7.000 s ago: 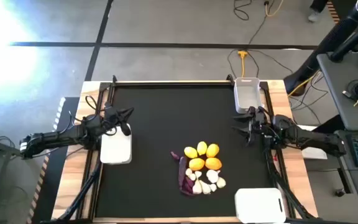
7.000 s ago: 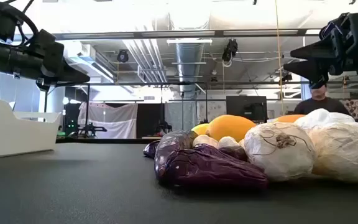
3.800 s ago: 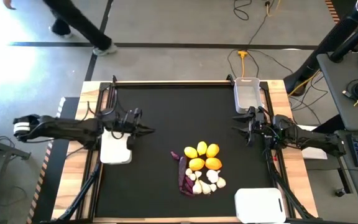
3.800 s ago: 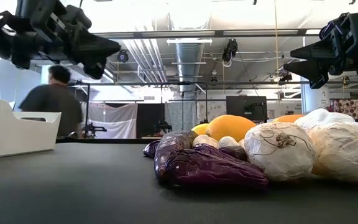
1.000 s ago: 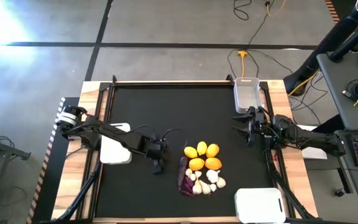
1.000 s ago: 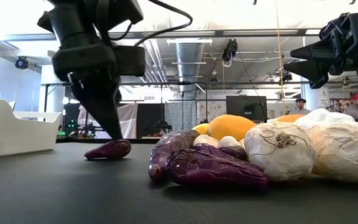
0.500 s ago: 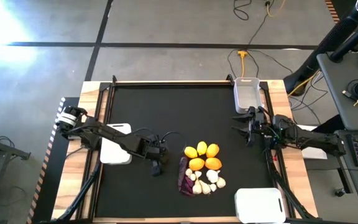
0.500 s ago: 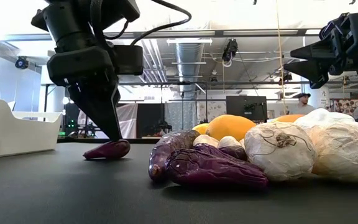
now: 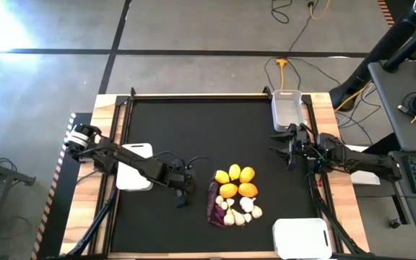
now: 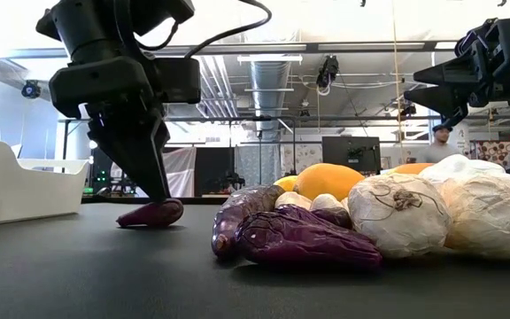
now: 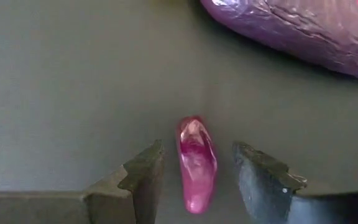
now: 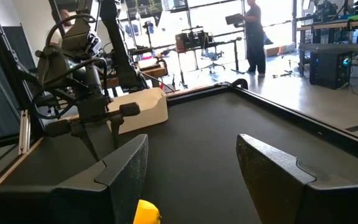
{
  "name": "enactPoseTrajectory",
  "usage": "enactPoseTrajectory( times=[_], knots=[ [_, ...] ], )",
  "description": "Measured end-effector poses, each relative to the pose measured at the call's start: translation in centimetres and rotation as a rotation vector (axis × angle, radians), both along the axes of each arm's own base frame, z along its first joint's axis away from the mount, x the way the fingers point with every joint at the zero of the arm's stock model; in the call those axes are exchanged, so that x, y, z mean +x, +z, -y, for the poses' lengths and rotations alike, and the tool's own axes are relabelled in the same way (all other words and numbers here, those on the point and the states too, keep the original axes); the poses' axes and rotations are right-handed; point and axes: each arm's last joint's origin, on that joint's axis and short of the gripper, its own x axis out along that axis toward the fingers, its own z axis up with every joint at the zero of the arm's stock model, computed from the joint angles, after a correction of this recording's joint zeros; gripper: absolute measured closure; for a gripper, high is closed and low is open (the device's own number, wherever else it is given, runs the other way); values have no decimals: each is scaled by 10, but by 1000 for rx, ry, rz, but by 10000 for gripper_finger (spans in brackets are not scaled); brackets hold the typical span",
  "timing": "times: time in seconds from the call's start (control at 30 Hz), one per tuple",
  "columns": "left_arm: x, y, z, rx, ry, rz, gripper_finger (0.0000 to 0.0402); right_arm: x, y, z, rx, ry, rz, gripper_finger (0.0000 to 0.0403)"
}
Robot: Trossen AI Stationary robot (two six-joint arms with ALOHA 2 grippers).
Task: Sort produce into baskets
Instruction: Put the eggplant into the top white bin
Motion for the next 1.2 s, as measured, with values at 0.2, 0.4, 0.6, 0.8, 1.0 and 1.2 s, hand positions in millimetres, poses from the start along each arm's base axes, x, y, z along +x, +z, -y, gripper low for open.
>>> enactPoseTrajectory(
  times=[0.2,0.4,0.6,0.8,1.0,1.2],
  knots=[
    [0,-8,1,-11,-1,65,229,0,0,0,0,0,-1,165],
    [-10,-23,-3,-24,30,64,229,0,0,0,0,0,0,165],
    [-17,-34,-4,-13,58,115,256,0,0,0,0,0,0,165],
    [-15,-33,-4,-24,46,137,326,0,0,0,0,0,0,165],
    [-14,0,1,-68,4,105,372,0,0,0,0,0,0,165],
    [-41,57,4,-54,28,33,369,0,0,0,0,0,-2,165]
  ],
)
